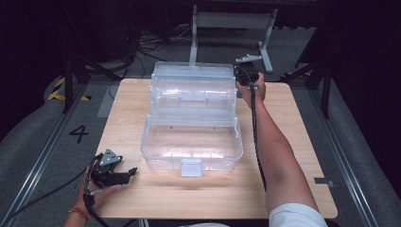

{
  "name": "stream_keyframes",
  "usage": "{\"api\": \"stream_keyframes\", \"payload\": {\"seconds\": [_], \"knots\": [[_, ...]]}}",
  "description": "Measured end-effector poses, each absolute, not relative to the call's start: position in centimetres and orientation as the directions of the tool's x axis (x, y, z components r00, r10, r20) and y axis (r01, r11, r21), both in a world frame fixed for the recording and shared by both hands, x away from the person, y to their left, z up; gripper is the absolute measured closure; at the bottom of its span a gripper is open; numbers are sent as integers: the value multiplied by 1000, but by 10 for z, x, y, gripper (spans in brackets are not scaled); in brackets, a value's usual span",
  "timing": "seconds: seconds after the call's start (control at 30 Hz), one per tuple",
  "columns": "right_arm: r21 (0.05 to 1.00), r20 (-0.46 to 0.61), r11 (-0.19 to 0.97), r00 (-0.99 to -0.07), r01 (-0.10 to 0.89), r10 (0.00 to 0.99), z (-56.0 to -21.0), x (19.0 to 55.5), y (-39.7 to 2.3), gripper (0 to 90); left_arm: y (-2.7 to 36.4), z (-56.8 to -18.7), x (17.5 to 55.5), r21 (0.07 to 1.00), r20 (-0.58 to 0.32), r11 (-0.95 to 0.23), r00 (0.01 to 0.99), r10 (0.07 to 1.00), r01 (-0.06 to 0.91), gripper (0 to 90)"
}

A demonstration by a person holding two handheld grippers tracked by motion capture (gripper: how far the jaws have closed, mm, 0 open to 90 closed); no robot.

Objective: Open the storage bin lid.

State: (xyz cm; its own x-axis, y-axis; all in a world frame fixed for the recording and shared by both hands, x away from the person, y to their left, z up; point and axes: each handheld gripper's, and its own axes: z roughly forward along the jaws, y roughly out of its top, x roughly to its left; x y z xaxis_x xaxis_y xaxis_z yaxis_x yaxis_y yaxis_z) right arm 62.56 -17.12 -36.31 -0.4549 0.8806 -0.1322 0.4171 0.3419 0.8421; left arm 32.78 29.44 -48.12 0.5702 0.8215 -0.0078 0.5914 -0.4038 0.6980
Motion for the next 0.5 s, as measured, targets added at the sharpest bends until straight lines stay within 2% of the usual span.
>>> {"api": "stream_keyframes", "payload": {"seconds": [0.5], "knots": [[848, -177, 375, -466, 375, 867, -348, 603, -188, 861, 294, -481, 328, 697, -7, -405, 570, 821, 592, 237]]}}
